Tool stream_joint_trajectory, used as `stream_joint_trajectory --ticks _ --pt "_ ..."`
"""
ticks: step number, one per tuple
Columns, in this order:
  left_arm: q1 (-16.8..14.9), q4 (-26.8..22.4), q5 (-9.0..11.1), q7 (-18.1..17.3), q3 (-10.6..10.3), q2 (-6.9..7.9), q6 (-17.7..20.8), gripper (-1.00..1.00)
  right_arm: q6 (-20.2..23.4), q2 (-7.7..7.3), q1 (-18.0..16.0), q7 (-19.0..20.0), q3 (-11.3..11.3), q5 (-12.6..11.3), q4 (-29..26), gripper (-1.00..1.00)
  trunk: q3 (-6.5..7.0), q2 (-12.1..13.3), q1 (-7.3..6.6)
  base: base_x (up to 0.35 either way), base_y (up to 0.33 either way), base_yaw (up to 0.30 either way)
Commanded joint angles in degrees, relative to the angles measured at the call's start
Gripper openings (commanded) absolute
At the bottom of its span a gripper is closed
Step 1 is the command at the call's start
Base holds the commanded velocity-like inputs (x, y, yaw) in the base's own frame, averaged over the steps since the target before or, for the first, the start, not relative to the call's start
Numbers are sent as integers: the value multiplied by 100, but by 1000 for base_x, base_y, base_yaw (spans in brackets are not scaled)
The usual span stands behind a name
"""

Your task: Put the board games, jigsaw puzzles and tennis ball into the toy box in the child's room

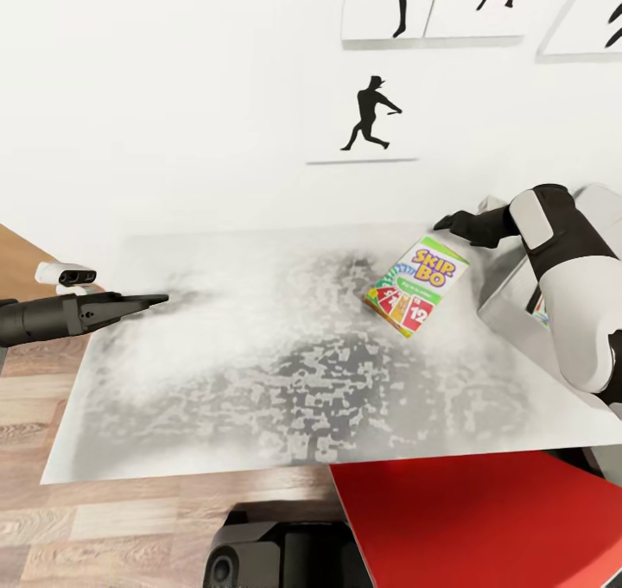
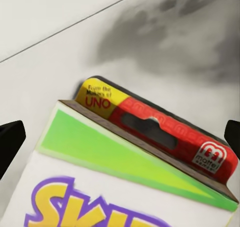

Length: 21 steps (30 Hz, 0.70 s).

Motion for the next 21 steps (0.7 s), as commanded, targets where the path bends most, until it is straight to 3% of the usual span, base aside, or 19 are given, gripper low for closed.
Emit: stream_joint_trajectory --ticks 1,21 --pt "-3 -3 0 -20 -2 4 61 100 21 -1 -3 -36 -7 -44 -4 100 -17 -10 3 0 0 0" --pt "-3 -1 0 -20 -7 9 61 100 28 -7 -75 -35 -16 -47 -32 100 -96 -10 3 0 0 0"
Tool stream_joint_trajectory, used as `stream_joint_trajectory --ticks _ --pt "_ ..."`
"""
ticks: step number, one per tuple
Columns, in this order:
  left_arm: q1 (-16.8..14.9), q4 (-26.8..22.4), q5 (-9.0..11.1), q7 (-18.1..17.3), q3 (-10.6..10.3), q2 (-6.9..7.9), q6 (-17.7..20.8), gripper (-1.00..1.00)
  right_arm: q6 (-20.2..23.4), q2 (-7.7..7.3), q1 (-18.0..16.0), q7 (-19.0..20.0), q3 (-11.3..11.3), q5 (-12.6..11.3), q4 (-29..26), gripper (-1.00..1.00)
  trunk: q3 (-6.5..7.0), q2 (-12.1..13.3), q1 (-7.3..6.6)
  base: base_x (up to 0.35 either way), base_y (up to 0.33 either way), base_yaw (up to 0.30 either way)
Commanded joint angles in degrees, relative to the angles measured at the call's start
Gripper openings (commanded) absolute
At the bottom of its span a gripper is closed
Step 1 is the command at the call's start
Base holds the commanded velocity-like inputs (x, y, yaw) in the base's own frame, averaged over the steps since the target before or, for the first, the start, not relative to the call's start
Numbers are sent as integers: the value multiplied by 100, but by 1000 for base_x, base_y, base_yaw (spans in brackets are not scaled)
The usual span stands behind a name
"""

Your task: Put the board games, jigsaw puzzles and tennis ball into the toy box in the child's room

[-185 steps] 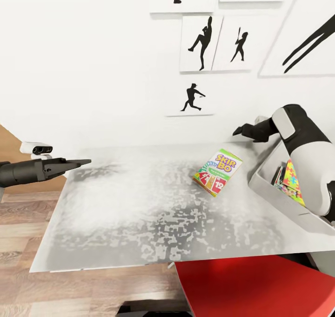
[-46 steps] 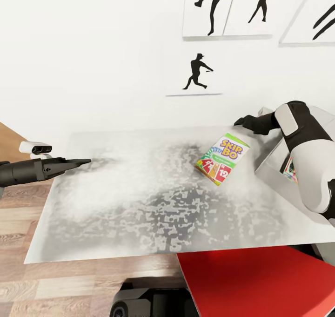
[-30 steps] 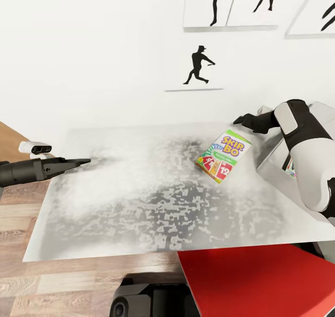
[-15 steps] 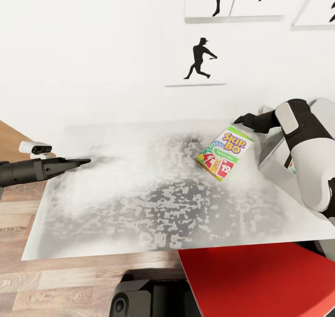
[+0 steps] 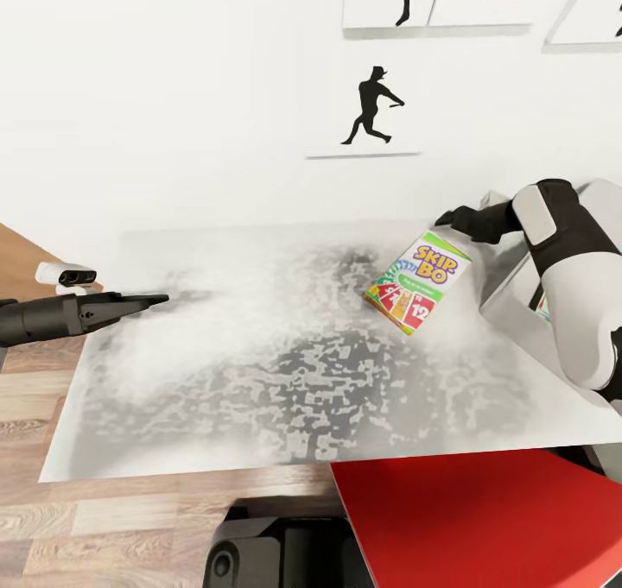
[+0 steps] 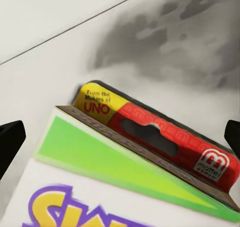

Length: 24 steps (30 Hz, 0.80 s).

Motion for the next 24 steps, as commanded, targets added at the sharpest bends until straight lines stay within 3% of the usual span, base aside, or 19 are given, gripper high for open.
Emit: stream_joint_trajectory --ticks 1,24 --pt "-3 -2 -1 -20 -1 2 61 100 22 1 -6 -36 -8 -43 -4 100 -7 -9 3 0 0 0" --pt "-3 0 -1 -20 2 -2 61 100 31 9 -19 -35 -9 -43 3 100 -25 -9 3 0 0 0"
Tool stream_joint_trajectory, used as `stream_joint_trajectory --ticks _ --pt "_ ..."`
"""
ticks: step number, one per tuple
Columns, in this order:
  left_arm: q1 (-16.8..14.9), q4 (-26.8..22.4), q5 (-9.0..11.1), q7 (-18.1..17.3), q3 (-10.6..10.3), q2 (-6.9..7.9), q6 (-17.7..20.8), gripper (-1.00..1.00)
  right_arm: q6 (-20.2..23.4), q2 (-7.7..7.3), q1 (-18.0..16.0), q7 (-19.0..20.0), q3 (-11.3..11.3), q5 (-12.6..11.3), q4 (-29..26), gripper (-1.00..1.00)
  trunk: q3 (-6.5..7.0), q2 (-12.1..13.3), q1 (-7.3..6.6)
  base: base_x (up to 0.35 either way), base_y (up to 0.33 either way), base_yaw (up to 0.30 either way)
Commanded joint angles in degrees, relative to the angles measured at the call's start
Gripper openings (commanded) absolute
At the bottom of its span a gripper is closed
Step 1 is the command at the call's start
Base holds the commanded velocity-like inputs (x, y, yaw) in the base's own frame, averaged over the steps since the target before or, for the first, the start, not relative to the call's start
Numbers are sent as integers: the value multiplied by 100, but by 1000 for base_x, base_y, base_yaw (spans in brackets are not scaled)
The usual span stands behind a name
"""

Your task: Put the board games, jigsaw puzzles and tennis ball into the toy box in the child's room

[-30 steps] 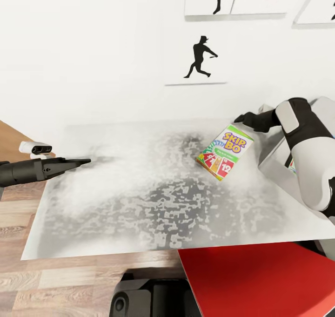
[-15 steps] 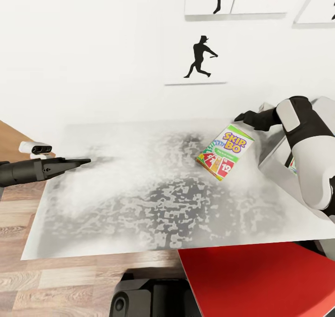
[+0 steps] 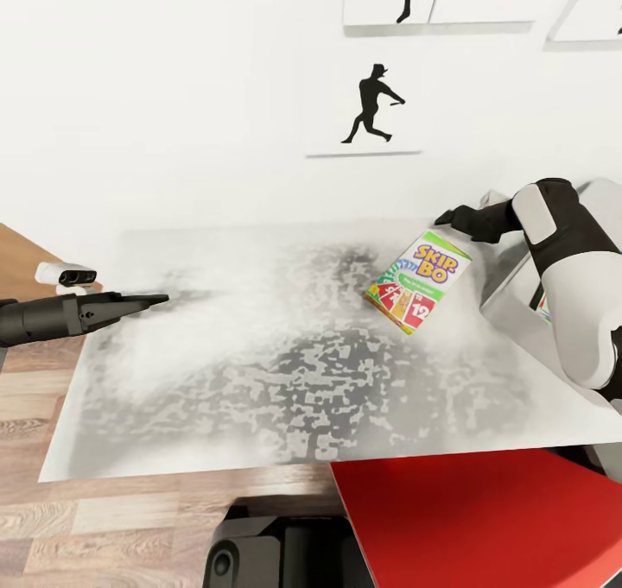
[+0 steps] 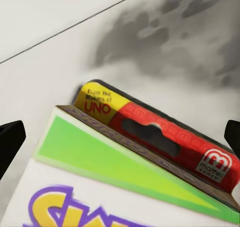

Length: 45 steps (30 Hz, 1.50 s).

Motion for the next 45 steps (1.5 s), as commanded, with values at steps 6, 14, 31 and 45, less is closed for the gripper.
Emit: stream_joint_trajectory --ticks 6,14,31,45 --pt "-3 -1 0 -20 -8 -1 61 100 21 7 -3 -37 -8 -45 2 100 -51 -9 3 0 0 0" --pt "-3 -1 0 -20 -7 4 61 100 21 12 -3 -37 -8 -47 0 100 -122 -9 3 0 0 0" --pt "-3 -1 -8 -15 5 -2 61 100 21 14 -3 -37 -8 -57 -2 100 -199 -9 3 0 0 0" --pt "-3 -1 -17 -12 7 -2 61 100 21 11 1 -37 -8 -56 -2 100 -201 -9 3 0 15 0"
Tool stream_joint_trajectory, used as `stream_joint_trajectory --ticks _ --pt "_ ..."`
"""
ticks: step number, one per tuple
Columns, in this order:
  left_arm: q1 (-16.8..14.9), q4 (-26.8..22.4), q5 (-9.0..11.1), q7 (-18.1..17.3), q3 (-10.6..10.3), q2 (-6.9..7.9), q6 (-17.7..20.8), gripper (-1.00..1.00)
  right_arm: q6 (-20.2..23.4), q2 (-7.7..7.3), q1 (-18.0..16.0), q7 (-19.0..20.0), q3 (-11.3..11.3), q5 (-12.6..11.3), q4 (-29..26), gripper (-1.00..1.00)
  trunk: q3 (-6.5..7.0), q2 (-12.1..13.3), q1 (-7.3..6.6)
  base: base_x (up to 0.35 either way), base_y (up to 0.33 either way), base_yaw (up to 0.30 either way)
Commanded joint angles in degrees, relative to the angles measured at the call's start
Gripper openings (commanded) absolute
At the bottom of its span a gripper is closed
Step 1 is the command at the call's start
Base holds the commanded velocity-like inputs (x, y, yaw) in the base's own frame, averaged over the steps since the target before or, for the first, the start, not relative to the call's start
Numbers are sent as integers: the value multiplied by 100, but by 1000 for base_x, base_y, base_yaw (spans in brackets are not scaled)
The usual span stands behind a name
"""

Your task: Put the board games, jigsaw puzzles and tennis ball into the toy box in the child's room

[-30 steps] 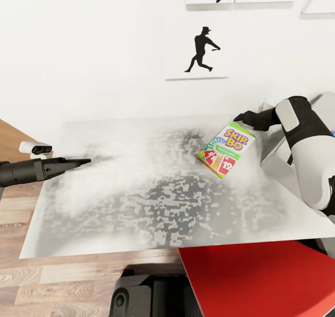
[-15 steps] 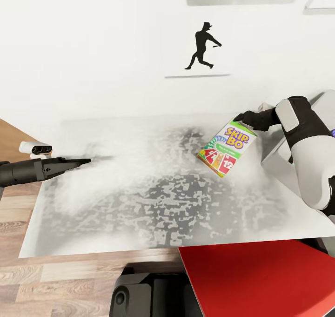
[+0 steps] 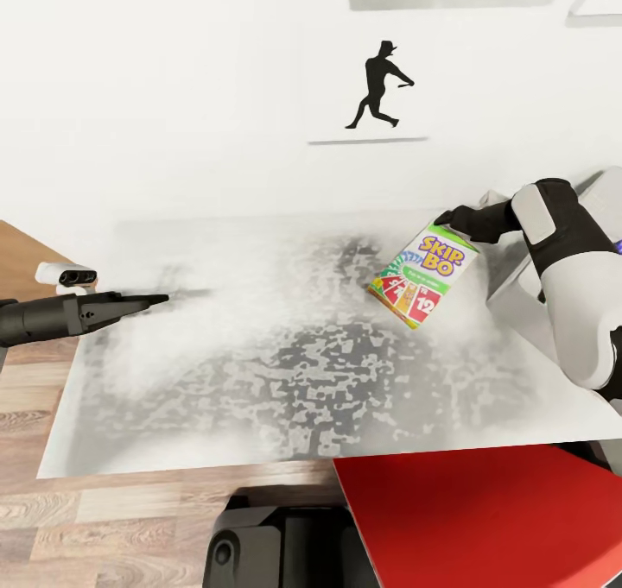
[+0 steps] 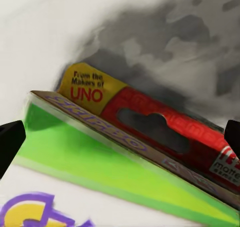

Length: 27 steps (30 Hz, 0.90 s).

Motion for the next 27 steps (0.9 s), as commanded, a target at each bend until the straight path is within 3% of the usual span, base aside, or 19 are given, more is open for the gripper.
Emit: stream_joint_trajectory --ticks 1,27 --pt "-3 1 0 -21 -2 2 61 100 22 1 -2 -36 -8 -42 -4 100 -7 -9 3 0 138 0" --pt "-3 1 -1 -18 -2 -1 61 100 22 -17 1 -28 -8 -36 26 100 -7 -9 3 0 21 0"
